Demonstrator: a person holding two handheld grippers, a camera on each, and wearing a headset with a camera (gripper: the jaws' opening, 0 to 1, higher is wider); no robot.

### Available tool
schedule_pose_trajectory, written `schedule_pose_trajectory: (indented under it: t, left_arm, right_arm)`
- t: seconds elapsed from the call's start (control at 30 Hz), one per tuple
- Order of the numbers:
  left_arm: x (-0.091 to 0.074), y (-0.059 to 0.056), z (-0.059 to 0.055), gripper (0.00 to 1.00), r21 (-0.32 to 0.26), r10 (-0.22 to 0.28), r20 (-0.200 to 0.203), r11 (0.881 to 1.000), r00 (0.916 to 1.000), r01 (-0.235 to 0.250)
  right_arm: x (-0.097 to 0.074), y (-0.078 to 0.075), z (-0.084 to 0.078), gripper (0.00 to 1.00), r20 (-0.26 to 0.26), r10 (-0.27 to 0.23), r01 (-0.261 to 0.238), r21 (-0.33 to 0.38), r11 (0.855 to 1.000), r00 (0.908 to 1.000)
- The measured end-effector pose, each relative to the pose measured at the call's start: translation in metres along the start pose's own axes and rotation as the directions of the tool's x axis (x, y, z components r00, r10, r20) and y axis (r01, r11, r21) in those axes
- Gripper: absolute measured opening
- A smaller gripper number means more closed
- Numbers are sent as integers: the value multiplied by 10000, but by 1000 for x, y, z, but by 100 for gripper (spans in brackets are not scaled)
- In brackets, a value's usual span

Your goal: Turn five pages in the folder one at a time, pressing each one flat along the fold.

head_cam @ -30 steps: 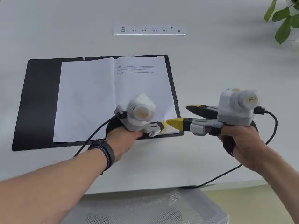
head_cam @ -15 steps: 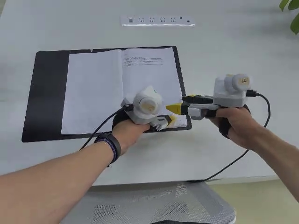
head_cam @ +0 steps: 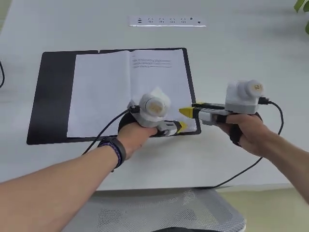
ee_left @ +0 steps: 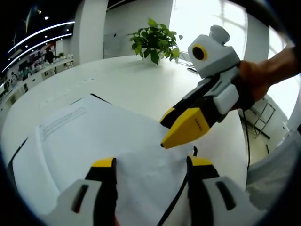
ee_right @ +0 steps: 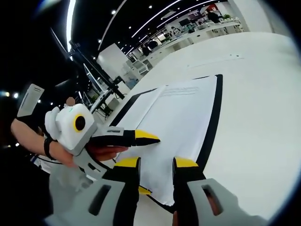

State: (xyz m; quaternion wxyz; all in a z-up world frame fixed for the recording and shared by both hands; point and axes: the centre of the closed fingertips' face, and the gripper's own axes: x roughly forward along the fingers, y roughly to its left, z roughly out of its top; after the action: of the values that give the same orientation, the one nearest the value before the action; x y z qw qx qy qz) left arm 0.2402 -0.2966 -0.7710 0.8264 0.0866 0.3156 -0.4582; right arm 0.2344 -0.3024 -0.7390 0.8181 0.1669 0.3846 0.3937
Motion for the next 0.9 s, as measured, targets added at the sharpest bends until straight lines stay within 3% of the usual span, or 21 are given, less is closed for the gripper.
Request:
schedule_pose_trajectory:
  t: [0.2,0.37,0.9]
  left_arm:
    - [-6,-3,1,66,26,-117,-5,9999,9999,117]
    - [-12,-3,3,70,79,-157,46,9998,9999,157]
    - [-43,10,-2,72,290,172,52,9994,9998,-173]
  right_arm:
    - [-2,7,-9,8,29,79,-80,199,9998,10000]
    - [-2,9,-10,2,109,2,-6,338,9994,9999]
    - [-2,20,4,0,576,-175,145,521,9985,9982]
